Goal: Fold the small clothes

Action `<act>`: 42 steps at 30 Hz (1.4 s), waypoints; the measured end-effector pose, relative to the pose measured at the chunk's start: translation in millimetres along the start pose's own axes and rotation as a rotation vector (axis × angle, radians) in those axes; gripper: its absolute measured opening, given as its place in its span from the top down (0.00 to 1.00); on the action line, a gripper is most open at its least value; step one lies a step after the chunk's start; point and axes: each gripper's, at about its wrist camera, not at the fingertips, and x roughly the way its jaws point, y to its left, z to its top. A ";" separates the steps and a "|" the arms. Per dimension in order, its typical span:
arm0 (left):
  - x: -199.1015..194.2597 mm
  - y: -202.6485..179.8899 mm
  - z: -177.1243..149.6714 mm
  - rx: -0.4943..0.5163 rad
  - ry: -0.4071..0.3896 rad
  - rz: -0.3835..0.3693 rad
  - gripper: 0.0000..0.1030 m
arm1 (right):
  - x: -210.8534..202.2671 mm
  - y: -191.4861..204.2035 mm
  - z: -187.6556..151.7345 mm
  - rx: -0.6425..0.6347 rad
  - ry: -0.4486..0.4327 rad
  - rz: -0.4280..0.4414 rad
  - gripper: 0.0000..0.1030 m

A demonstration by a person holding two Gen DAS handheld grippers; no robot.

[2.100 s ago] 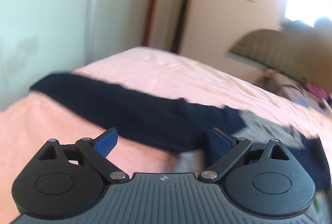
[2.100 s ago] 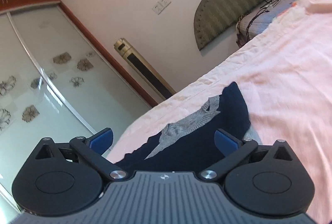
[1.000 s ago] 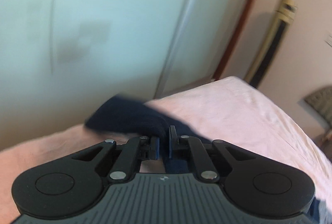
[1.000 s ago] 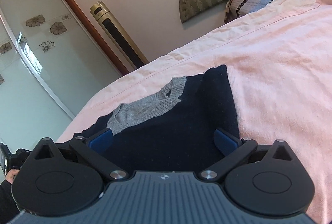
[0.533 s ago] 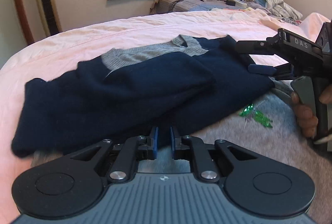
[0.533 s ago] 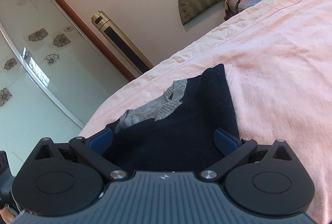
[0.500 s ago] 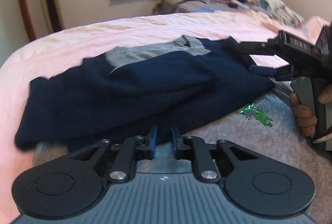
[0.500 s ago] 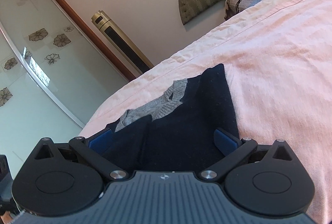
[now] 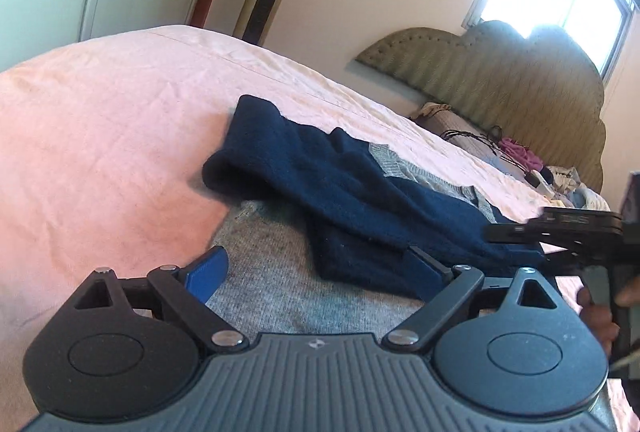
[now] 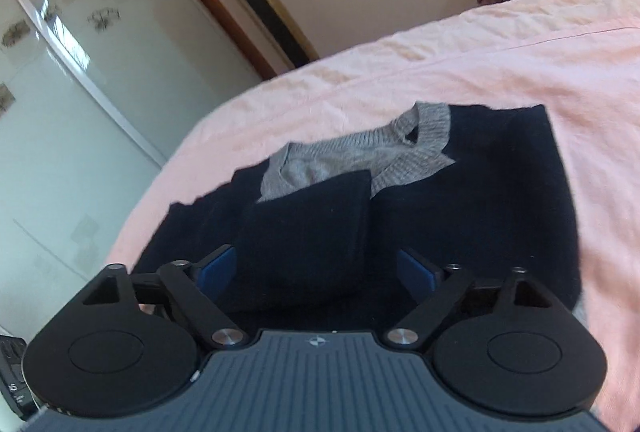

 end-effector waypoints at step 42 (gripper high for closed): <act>135.7 -58.7 57.5 0.350 0.142 0.283 0.00 | -12.4 -64.9 4.8 -0.080 -0.247 -0.178 0.31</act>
